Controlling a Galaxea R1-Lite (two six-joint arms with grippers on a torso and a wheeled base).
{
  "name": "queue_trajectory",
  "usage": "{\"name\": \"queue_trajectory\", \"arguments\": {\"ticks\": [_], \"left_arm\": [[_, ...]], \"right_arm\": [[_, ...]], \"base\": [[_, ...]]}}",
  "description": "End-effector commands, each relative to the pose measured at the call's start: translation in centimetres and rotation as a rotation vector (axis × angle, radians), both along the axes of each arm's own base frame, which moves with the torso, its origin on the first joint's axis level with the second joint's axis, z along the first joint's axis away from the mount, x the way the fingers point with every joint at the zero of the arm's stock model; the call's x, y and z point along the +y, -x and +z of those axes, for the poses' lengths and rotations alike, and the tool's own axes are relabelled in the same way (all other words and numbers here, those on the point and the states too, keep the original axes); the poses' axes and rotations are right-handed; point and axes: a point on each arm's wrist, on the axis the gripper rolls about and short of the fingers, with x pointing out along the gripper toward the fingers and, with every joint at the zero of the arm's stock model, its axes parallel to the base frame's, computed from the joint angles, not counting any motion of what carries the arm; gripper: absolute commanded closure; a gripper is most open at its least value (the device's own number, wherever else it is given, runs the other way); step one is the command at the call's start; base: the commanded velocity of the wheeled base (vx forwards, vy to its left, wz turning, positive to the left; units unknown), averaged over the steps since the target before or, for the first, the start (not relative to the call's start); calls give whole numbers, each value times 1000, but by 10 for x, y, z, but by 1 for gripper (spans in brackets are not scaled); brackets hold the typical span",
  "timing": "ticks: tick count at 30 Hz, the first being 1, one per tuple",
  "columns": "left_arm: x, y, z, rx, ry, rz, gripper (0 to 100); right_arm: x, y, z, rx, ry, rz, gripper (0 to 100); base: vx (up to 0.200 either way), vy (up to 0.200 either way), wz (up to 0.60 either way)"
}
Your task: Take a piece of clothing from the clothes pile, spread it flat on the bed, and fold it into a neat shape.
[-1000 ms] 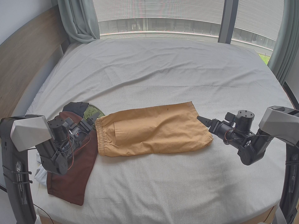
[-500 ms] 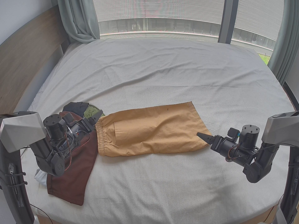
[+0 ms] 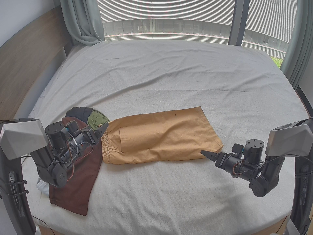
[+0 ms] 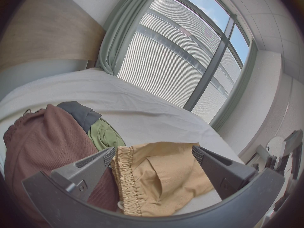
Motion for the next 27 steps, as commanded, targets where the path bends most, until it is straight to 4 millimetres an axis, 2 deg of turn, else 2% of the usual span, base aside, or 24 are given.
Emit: {"name": "queue_trajectory", "arguments": {"ticks": [1, 13, 20, 27], "left_arm": [[1, 0, -3, -5, -40, 1, 0], [1, 1, -5, -4, -55, -1, 0], [1, 1, -5, -3, -54, -1, 0], [1, 1, -3, -5, -49, 1, 0]], "right_arm": [[4, -5, -16, 28, 6, 5, 0], [12, -17, -44, 49, 17, -14, 0], [16, -24, -50, 50, -9, -20, 0], [30, -34, -62, 34, -21, -32, 0]], "base": [[0, 0, 0], [0, 0, 0], [0, 0, 0], [0, 0, 0]]}}
